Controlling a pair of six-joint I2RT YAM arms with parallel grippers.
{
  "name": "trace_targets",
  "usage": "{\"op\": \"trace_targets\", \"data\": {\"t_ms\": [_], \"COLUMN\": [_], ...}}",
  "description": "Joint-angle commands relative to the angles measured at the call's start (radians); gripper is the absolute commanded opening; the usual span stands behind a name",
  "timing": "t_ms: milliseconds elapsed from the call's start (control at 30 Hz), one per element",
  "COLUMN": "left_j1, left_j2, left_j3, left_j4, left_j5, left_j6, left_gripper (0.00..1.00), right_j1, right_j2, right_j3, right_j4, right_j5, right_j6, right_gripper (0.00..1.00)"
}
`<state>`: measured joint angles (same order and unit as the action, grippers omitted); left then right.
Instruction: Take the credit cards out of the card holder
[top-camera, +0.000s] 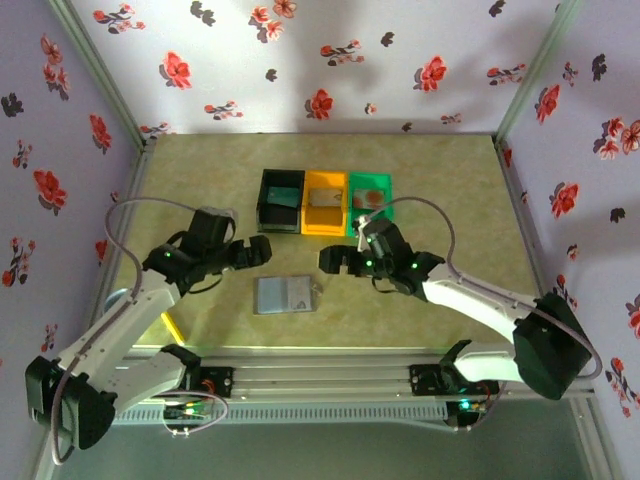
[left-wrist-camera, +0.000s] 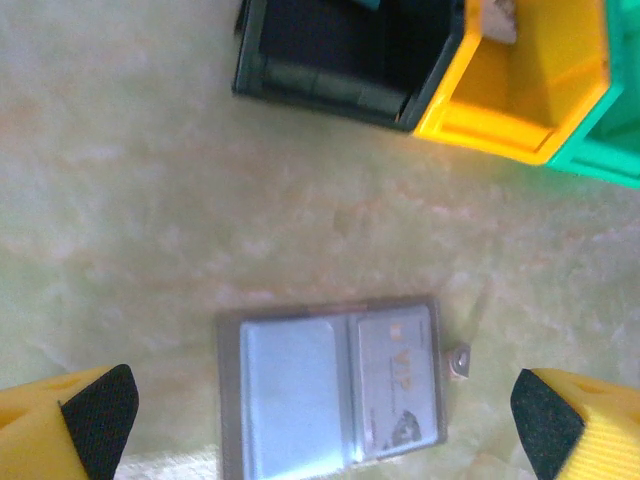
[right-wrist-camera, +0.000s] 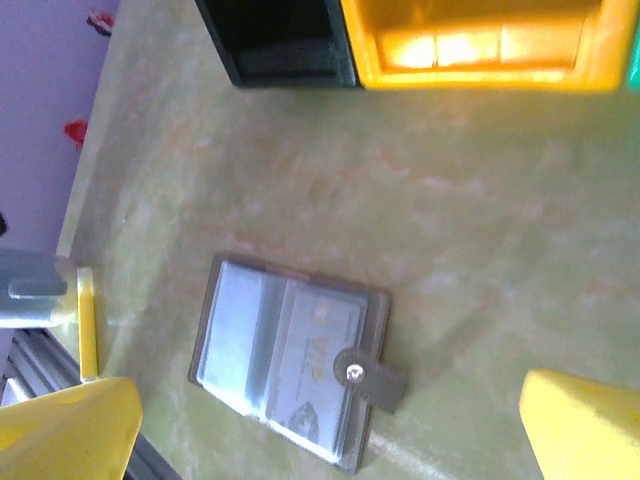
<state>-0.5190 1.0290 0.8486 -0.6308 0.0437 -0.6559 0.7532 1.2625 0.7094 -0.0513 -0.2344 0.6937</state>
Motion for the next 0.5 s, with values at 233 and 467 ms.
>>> {"op": "trace_targets", "data": {"t_ms": [233, 467], "left_j1": [-0.097, -0.121], "left_j2": [-0.043, -0.044], "left_j3": [-0.163, -0.238], "left_j4": [0.185, 0.271], "left_j5": [0.069, 0.062], "left_j6": [-0.332, -0.44], "left_gripper": [1.0, 1.0], "right_j1": [0.112, 0.166], "right_j2": [0.087, 0.164], "right_j3": [-0.077, -0.053], "right_j4": [0.202, 0.236], "right_j5": [0.023, 0.029], "right_j6": [0.151, 0.171], "right_gripper": [0.92, 0.85]}}
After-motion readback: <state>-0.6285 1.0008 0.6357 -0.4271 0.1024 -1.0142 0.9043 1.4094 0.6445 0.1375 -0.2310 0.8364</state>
